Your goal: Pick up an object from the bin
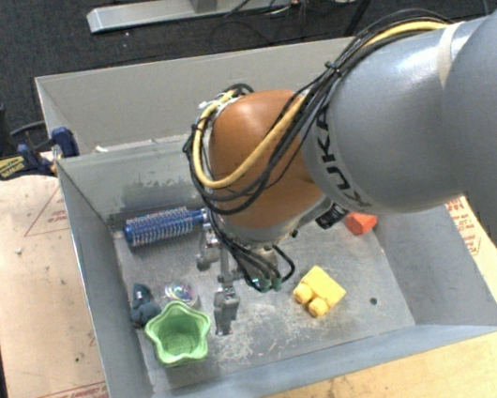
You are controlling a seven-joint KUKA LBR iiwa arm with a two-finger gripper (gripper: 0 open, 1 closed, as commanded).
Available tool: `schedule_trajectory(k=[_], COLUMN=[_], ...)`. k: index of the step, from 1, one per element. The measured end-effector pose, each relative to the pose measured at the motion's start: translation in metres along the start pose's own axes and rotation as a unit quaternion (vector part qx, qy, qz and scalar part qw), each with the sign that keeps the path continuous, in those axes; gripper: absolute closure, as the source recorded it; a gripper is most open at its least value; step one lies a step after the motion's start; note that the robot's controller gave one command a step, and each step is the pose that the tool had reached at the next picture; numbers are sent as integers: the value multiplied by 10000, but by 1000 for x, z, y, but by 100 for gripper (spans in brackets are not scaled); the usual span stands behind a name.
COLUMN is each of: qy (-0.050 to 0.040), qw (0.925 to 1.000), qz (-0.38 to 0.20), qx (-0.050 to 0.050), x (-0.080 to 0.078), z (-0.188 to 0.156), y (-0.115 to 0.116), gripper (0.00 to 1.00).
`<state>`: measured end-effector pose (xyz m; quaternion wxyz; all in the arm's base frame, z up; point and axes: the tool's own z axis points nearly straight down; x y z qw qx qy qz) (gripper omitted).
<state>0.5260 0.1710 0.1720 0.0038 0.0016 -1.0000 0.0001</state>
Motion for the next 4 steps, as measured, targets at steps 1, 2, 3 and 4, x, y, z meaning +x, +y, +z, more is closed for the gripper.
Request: schedule_trajectory(k=[1, 2, 3, 4], qy=[-112, -110, -86, -20], qw=[9973, 9972, 9993, 9938], qz=[722, 737, 359, 1116], qx=[-52, -49, -27, 4], x=[34, 33, 31, 34], z=[83, 84, -127, -75], y=[41, 40, 45, 23], gripper=[0, 100, 100, 100])
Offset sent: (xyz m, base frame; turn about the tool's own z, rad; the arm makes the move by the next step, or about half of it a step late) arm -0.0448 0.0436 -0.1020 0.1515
